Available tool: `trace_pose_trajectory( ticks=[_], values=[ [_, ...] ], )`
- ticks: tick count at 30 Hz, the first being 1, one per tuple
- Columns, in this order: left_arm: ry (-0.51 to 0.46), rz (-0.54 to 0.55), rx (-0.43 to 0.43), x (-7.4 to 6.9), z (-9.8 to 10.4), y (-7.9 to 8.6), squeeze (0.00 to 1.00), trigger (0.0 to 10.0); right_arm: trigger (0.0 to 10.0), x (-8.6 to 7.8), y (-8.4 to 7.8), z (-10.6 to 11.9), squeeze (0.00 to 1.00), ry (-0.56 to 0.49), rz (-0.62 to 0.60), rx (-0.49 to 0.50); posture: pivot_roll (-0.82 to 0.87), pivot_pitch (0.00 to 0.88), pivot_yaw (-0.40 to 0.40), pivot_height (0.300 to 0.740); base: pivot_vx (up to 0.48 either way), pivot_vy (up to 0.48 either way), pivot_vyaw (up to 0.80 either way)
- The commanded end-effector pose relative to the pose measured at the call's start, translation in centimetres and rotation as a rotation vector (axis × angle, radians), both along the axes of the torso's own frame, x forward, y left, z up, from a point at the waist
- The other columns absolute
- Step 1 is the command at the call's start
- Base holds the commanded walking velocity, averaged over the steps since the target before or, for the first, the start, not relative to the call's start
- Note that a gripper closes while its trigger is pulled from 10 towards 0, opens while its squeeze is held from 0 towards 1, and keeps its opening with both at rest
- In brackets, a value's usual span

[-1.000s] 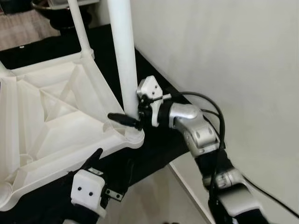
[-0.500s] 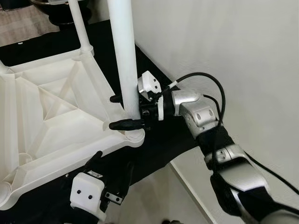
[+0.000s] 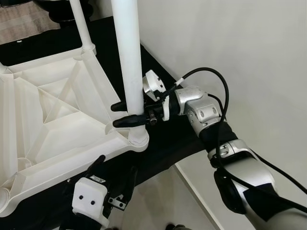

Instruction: Building children table

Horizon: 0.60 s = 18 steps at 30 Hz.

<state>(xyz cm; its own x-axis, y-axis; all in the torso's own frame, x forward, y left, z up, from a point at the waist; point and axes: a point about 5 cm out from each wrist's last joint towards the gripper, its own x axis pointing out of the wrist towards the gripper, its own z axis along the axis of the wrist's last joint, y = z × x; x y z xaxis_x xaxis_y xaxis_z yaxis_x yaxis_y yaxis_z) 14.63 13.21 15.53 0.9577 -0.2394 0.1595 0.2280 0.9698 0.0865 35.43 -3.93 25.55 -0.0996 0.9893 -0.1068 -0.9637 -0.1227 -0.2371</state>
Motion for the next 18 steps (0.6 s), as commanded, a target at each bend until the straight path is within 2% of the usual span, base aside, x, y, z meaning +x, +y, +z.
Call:
trace_pose_trajectory(
  ticks=[1,2,4,5,6,7,9,10,12,13,14,18],
  values=[
    [0.012,0.005,-0.002,-0.2,-0.1,-0.1,0.0,10.0,0.0,0.5,-0.5,0.0,0.0,-0.017,-0.109,0.018,0.08,0.222,-0.052,0.74,0.0,0.0,0.0],
    [0.011,0.006,-0.002,-0.2,-0.1,-0.1,0.0,10.0,0.0,0.8,-0.8,-0.2,0.0,-0.019,-0.17,0.022,0.08,0.223,-0.053,0.74,0.0,0.0,0.0],
    [0.011,0.006,-0.002,-0.2,-0.1,-0.1,0.0,10.0,0.0,0.8,-0.8,-0.2,0.0,-0.019,-0.17,0.022,0.08,0.223,-0.053,0.74,0.0,0.0,0.0],
    [0.011,0.007,-0.003,-0.1,-0.1,-0.1,0.0,10.0,0.0,0.9,-1.0,-0.6,0.0,-0.011,-0.257,0.033,0.08,0.223,-0.054,0.74,0.0,0.0,0.0],
    [0.011,0.007,-0.003,-0.1,-0.1,-0.1,0.0,10.0,0.0,0.9,-1.0,-0.6,0.0,-0.011,-0.257,0.033,0.08,0.223,-0.054,0.74,0.0,0.0,0.0],
    [0.01,0.008,-0.002,-0.2,-0.1,0.0,0.0,10.0,0.0,1.2,-0.7,-1.6,0.0,0.013,-0.561,0.104,0.08,0.226,-0.061,0.74,0.0,0.0,0.0],
    [0.01,0.008,-0.002,-0.2,-0.1,0.0,0.0,10.0,0.0,1.2,-0.7,-1.6,0.0,0.013,-0.561,0.104,0.08,0.226,-0.061,0.74,0.0,0.0,0.0],
    [0.008,0.007,0.001,-0.1,0.0,0.2,0.0,10.0,0.0,-2.8,0.0,-5.8,0.0,0.077,-0.945,0.107,0.08,0.231,-0.047,0.74,0.0,0.0,0.0],
    [0.008,0.007,0.001,-0.1,0.0,0.2,0.0,10.0,0.0,-2.8,0.0,-5.8,0.0,0.077,-0.945,0.107,0.08,0.231,-0.047,0.74,0.0,0.0,0.0],
    [0.007,0.005,0.004,0.0,0.0,0.2,0.0,10.0,0.0,-4.2,0.3,-6.9,0.0,0.116,-1.029,0.118,0.08,0.217,-0.042,0.74,0.0,0.0,0.0],
    [0.007,0.005,0.006,0.1,-0.1,0.2,0.0,10.0,0.0,-4.5,1.0,-7.2,0.0,0.124,-1.017,0.123,0.09,0.207,-0.04,0.74,0.0,0.0,0.0],
    [0.009,0.007,0.008,0.2,-0.3,0.2,0.0,10.0,0.0,-3.9,1.9,-7.1,0.0,0.113,-0.98,0.133,0.08,0.192,-0.046,0.74,0.0,0.0,0.0]
  ],
)
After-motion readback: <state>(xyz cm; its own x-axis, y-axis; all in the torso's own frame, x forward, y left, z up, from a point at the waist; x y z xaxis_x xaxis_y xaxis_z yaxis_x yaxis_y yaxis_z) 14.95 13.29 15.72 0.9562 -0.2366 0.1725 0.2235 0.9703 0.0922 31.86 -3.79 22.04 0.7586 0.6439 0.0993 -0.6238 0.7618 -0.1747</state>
